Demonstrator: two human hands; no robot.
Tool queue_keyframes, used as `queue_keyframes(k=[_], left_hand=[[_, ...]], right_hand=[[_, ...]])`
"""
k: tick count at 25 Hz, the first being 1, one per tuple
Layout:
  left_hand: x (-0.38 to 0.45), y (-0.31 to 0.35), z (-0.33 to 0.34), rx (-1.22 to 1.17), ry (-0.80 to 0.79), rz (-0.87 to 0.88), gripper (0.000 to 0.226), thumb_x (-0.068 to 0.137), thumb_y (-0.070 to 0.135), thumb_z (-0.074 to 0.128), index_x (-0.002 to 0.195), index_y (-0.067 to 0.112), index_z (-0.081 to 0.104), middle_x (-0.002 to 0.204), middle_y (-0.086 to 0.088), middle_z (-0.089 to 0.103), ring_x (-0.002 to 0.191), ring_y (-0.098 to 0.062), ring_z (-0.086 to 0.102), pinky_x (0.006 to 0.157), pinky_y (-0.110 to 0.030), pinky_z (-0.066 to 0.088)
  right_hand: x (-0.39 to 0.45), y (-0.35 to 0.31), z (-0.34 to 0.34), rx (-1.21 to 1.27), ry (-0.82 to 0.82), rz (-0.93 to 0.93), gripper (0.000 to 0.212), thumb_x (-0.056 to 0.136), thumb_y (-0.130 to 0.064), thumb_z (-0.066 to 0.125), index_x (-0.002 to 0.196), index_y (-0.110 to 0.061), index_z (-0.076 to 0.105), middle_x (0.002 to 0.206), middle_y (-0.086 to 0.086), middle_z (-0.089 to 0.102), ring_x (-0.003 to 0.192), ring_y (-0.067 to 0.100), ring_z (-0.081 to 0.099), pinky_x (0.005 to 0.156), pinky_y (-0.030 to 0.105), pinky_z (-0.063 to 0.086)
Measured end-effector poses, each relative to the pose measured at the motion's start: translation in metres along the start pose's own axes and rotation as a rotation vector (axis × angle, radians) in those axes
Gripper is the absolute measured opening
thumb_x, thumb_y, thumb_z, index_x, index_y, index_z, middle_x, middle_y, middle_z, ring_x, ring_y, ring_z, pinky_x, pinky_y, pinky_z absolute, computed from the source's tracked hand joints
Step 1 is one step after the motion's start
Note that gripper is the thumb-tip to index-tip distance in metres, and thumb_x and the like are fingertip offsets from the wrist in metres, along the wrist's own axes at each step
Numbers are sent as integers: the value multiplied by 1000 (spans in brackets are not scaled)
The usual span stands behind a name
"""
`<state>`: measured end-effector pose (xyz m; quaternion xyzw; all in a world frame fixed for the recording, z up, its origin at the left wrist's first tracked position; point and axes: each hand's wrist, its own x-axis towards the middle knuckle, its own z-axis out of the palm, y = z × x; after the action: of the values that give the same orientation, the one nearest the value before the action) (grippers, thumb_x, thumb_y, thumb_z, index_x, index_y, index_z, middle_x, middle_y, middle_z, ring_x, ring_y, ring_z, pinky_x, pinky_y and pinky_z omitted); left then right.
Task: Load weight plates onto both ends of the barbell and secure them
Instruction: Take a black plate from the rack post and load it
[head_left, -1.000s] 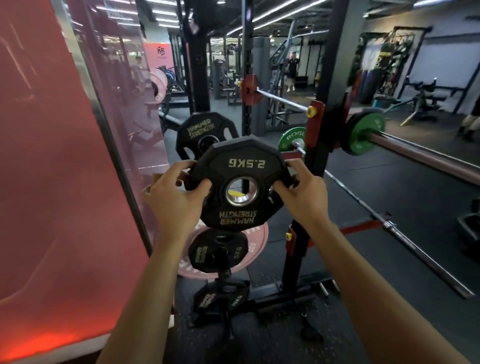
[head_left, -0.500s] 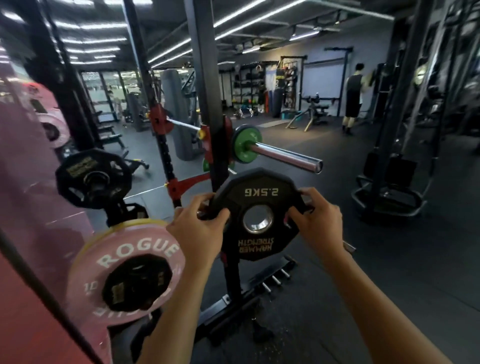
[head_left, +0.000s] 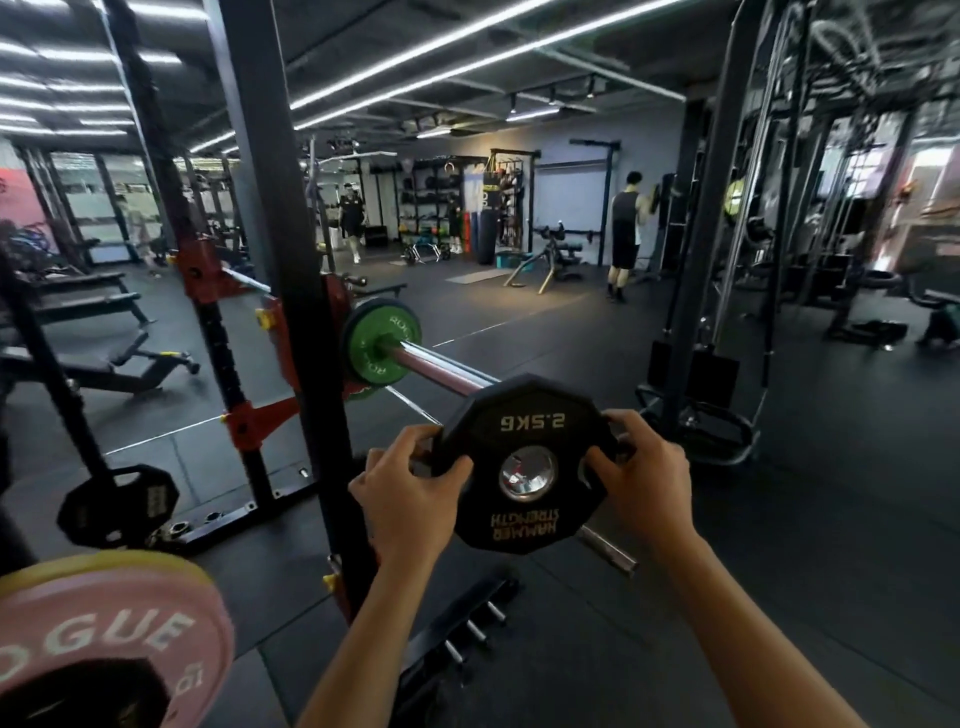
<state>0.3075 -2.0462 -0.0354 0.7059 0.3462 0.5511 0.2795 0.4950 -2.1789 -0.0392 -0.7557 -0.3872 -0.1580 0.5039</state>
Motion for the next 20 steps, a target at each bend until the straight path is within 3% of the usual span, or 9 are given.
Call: queue_keyframes(k=[3,10,14,17,20], left_hand=[[20,-3,37,40,7,37,29,65,35,80,91,38,65,71,26,56,83,-10,55,87,-54,48],[33,-4,97,131,133,-50,33,66,21,86,92,31,69,74,24,55,83,-16,61,85,-56,49],[27,1,117,186,264,-104,36,63,15,86,90,30,67,76,20,59,80,-15,60,84,-58,48],[21,6,124,246,326,-130,39,62,15,85,91,32,65,76,18,59,81,-18,60,83,-58,48],[13,12,132,293,411,-94,30,63,32,73,91,29,65,74,17,58,77,-18,58,81,-60,47]], right_hand=[[35,24,8,-29,-3,-1,33,79,-19,77,109,-28,64,60,-22,52,55,-5,52,50,18,35],[104,79,49,74,-119,-89,32,82,-24,74,111,-33,62,69,-23,56,56,-11,53,53,13,39],[131,101,75,169,-240,-178,33,84,-21,71,115,-28,61,81,-5,70,63,10,63,60,39,56],[129,109,89,274,-189,-261,34,83,-13,72,114,-23,63,84,-4,70,62,14,62,60,40,55],[132,112,101,323,-184,-291,36,84,-10,69,119,-16,63,96,4,71,69,26,65,64,44,55]])
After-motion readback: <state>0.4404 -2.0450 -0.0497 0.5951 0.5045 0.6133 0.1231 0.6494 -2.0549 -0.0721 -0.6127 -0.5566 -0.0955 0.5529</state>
